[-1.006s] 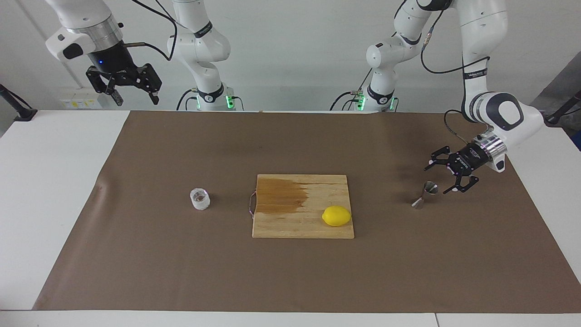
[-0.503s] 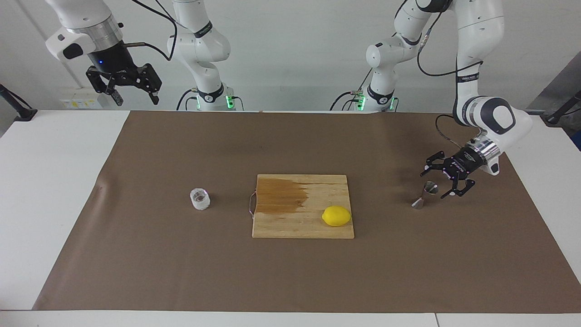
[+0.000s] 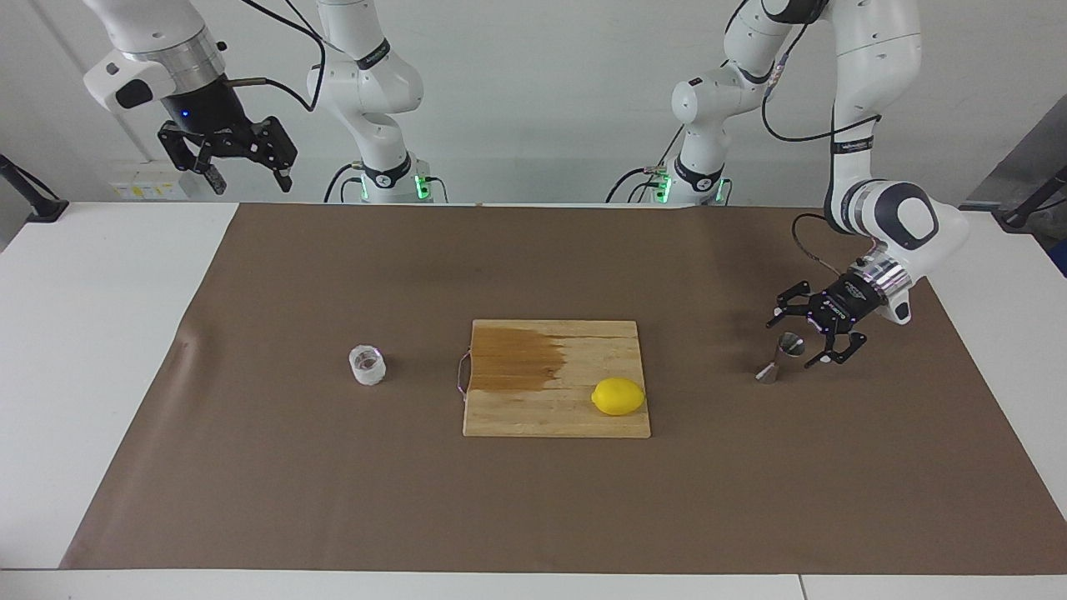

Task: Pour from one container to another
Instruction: 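Close the left gripper around the small metal cup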

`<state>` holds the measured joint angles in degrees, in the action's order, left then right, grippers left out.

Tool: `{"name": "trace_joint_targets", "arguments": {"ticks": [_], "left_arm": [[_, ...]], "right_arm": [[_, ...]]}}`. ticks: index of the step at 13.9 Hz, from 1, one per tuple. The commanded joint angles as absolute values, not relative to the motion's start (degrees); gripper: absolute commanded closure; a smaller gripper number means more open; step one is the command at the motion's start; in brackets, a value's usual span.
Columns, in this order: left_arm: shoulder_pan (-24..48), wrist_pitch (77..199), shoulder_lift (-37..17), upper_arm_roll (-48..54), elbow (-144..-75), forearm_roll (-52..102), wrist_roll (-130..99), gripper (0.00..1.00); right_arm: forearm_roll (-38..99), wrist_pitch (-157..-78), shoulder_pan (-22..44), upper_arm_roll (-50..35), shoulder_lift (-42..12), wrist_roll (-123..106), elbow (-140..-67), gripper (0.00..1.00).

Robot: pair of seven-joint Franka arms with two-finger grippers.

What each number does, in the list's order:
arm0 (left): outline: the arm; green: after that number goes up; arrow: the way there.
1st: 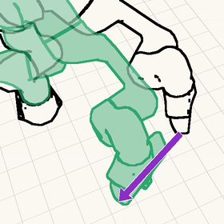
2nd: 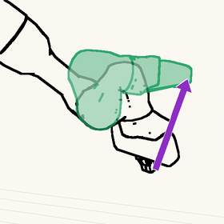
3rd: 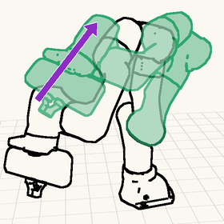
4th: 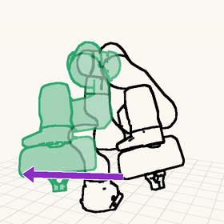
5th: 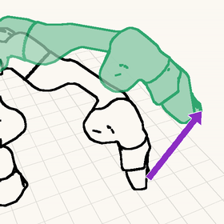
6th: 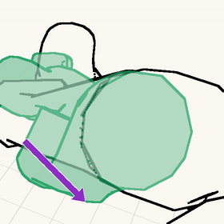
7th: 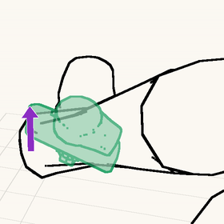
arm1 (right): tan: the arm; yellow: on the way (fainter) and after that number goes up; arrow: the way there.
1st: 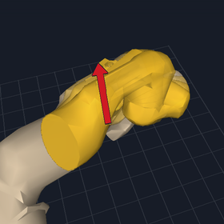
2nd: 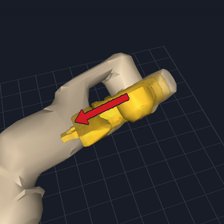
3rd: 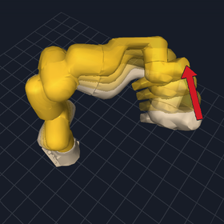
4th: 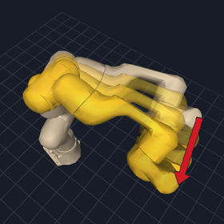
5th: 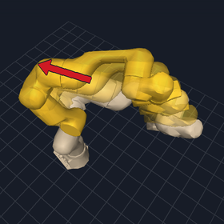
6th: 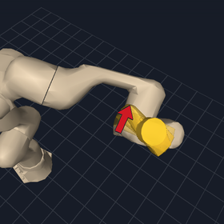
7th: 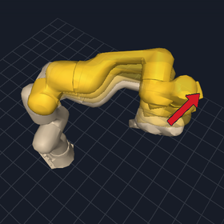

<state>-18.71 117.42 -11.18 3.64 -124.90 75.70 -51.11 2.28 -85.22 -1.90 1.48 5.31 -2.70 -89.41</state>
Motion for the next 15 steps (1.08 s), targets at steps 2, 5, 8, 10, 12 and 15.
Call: {"name": "trace_joint_targets", "arguments": {"ticks": [2,5,8,10,12,15], "left_arm": [[-17.9,118.7,-10.9,3.1,-125.9,77.3,-49.9,0.0],[-18.0,118.8,-10.9,3.1,-126.4,77.3,-49.9,0.06],[-17.9,119.1,-10.9,3.2,-126.6,77.3,-49.8,0.14],[-17.9,119.2,-10.8,3.2,-126.7,77.4,-49.8,0.23],[-17.9,119.2,-10.8,3.2,-126.7,77.4,-49.8,0.26],[-17.9,119.3,-10.8,3.2,-126.7,77.6,-49.9,0.35]], "right_arm": [[1.8,-85.6,-2.4,1.3,6.5,-3.5,-90.9,0.0],[1.8,-85.6,-2.4,1.3,6.5,-3.5,-90.9,0.0],[1.8,-85.6,-2.4,1.3,6.5,-3.5,-90.9,0.0],[1.8,-85.6,-2.4,1.3,6.5,-3.5,-90.9,0.0],[1.8,-85.6,-2.4,1.3,6.5,-3.5,-90.8,0.0],[1.8,-85.6,-2.4,1.3,6.5,-3.5,-90.9,0.0]]}}
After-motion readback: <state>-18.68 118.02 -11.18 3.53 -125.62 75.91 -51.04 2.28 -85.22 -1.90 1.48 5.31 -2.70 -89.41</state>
